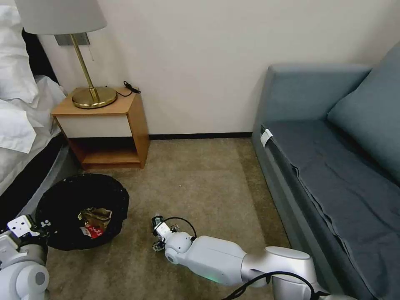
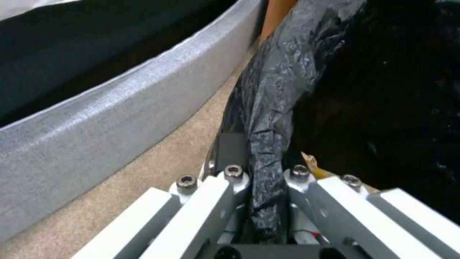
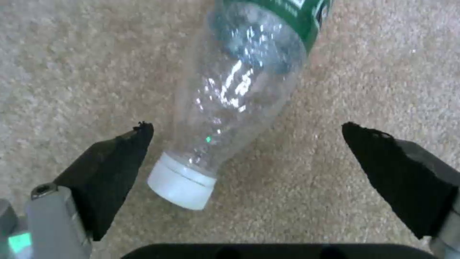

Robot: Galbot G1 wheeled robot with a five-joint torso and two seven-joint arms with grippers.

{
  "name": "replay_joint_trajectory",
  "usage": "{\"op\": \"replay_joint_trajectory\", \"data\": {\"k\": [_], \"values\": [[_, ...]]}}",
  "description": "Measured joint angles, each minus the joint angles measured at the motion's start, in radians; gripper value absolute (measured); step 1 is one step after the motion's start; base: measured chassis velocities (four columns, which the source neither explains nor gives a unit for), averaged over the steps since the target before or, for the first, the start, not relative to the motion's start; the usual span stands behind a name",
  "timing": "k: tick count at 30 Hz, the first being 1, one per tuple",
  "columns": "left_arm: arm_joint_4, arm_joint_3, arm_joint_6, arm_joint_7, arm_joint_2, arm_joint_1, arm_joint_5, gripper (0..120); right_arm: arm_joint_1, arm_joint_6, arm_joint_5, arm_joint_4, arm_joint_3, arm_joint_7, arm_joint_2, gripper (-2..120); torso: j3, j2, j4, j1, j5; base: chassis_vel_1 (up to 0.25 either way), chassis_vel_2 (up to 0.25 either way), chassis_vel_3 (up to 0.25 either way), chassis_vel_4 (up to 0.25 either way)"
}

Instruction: Pick up the trash bin, then pick up the garbage on the floor and place it into the trash bin.

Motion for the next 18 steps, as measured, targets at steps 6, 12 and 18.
{"op": "replay_joint_trajectory", "data": {"k": [6, 12, 18], "values": [[0.003, -0.001, -0.003, 0.0, -0.002, 0.002, 0.002, 2, -0.007, 0.009, -0.012, -0.027, -0.001, -0.018, 0.0, 91, 0.0, 0.0, 0.0, 0.0, 0.0, 0.0, 0.0, 0.0, 0.0], [0.006, 0.0, -0.004, 0.0, -0.004, 0.002, 0.005, 2, -0.013, 0.015, -0.02, -0.036, -0.001, -0.036, 0.0, 71, 0.0, 0.0, 0.0, 0.0, 0.0, 0.0, 0.0, 0.0, 0.0], [0.011, 0.003, -0.008, 0.001, -0.008, 0.001, 0.011, 2, -0.015, 0.022, -0.027, -0.042, 0.0, -0.055, 0.0, 56, 0.0, 0.0, 0.0, 0.0, 0.0, 0.0, 0.0, 0.0, 0.0]]}}
